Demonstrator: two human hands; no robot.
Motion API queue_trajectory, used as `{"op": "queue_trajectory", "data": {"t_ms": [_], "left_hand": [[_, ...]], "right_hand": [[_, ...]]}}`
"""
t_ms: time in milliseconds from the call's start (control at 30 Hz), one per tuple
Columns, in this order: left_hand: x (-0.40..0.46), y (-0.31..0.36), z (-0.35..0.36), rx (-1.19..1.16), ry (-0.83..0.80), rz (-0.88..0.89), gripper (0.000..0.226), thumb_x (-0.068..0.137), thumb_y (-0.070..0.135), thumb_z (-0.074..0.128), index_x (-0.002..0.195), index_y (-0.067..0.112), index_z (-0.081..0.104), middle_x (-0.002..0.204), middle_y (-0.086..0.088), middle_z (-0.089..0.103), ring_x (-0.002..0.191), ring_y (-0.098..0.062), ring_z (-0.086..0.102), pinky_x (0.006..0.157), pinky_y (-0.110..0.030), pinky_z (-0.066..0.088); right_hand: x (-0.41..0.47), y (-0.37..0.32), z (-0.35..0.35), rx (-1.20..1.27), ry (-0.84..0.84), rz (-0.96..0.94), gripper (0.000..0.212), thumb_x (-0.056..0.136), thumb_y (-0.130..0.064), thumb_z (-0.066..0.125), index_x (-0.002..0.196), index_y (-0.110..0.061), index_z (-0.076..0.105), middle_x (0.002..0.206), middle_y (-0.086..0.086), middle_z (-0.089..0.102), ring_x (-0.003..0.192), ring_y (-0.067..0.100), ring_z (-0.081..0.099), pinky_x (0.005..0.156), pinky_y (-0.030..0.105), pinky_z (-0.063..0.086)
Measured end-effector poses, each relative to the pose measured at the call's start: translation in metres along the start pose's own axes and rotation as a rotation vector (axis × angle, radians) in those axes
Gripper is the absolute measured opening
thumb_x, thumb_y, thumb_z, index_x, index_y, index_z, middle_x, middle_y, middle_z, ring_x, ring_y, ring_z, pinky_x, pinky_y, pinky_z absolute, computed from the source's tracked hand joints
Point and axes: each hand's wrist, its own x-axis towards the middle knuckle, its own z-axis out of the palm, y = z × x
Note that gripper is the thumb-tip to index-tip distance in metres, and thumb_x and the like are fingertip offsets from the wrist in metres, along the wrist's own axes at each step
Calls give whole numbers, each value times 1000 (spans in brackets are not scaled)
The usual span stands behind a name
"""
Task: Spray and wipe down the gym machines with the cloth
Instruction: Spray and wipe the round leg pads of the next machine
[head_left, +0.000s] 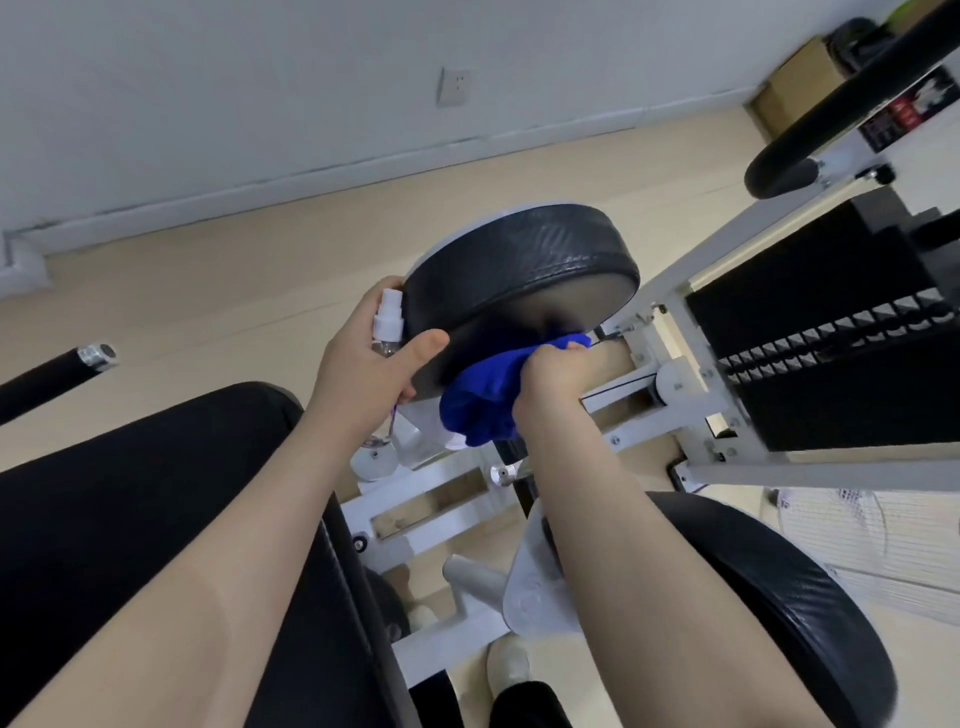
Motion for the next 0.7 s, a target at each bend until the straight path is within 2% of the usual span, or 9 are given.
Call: {"op": "queue_trajectory", "data": {"t_ms": [67,167,267,333,367,433,567,667,700], "left_hand": [[-6,1,1,-17,12,-7,37,86,24,63,111,45,47,79,6,60,54,-18,53,59,-36,52],[-11,3,2,-32,32,-9,39,84,22,63,104,53,48,78,10,59,53,-16,52,58,-35,51],[-12,3,4,-20,61,-35,41,84,22,63,118,40,48,81,6,58,52,-16,53,57,-32,51],[-12,4,4,-17,70,-46,43,84,22,62,122,37,47,81,4,58,52,-16,52,57,-31,52],[-12,3,5,-8,69,-43,42,85,23,61,121,38,47,82,4,58,52,-16,52,58,-31,52],[-13,3,5,-2,79,-49,42,85,22,60,120,41,46,82,4,58,54,-17,52,59,-30,52],[-10,6,7,-26,91,-72,46,87,14,59,112,50,47,81,3,59,55,-18,51,59,-30,51],[-7,9,7,-41,86,-82,49,87,10,58,106,55,47,75,3,56,55,-19,49,59,-34,50],[-7,10,6,-45,95,-86,49,87,9,57,107,53,47,72,3,56,53,-17,49,58,-33,50]], "right_hand": [[3,-11,-11,63,59,-35,21,94,-6,36,97,-26,43,101,0,45,71,9,43,61,21,37],[3,-21,-21,177,21,-119,26,97,-7,36,118,-21,42,94,-4,47,70,6,45,65,20,41],[8,-7,-6,166,-4,98,22,96,-3,35,112,-18,41,84,0,44,60,5,38,63,27,44],[14,6,0,228,-34,225,12,97,-6,36,90,-12,44,85,4,45,61,8,39,85,36,49],[13,7,1,244,-10,243,17,96,-7,38,80,-11,43,81,3,44,66,11,41,90,34,47],[11,1,-5,192,3,185,11,95,-8,41,86,-14,46,88,1,47,79,13,45,81,28,42],[7,-27,-28,250,-6,-208,23,96,-9,43,112,-26,47,105,-13,52,87,4,55,73,15,46],[21,-23,-16,169,70,-209,32,99,-7,34,129,-14,40,124,-3,50,106,15,53,87,23,42],[27,-18,-9,164,73,-162,31,99,-8,33,129,-14,41,120,-2,51,102,17,52,85,24,39]]}}
